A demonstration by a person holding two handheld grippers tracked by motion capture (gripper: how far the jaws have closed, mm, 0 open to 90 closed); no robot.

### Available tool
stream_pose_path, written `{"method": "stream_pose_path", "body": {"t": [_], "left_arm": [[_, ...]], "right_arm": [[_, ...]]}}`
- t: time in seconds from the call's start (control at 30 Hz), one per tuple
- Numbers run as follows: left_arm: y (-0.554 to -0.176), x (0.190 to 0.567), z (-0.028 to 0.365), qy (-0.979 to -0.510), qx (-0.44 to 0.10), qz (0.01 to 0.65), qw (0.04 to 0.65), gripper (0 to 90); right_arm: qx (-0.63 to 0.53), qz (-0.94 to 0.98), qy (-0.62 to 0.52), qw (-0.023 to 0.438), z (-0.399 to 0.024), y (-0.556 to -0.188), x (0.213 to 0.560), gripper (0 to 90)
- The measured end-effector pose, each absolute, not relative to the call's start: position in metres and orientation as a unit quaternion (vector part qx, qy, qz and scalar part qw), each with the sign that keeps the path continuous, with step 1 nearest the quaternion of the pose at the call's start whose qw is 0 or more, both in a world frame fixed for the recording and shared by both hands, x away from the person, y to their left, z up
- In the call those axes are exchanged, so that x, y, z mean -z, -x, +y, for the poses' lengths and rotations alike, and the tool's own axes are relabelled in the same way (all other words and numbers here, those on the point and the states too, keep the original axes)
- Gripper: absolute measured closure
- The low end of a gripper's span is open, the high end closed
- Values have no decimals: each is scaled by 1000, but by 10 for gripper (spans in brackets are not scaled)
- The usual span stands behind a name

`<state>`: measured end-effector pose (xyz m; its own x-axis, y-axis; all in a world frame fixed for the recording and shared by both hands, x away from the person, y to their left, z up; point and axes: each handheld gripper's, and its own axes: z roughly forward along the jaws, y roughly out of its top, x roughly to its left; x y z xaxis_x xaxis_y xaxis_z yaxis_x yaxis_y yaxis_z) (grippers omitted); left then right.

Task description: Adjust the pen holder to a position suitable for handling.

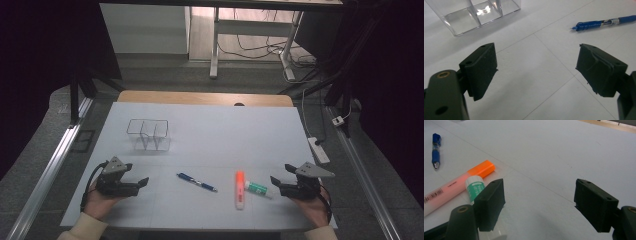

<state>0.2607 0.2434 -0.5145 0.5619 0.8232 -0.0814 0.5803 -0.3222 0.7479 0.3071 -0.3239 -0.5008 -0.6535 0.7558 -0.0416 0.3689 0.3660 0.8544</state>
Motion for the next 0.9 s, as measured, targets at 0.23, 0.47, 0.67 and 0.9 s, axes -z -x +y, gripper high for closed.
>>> {"method": "stream_pose_path", "body": {"t": [0.23,0.47,0.67,0.9], "left_arm": [[-261,515,243,-798,-159,439,380,166],[-260,515,244,-799,-161,439,378,167],[-262,516,245,-798,-160,441,379,170],[-270,514,246,-794,-166,447,377,174]], "right_arm": [[-439,797,-351,221,-324,-307,501,242],[-437,798,-351,220,-324,-307,501,242],[-436,798,-351,221,-324,-307,501,243],[-437,798,-352,220,-324,-308,502,243]]}}
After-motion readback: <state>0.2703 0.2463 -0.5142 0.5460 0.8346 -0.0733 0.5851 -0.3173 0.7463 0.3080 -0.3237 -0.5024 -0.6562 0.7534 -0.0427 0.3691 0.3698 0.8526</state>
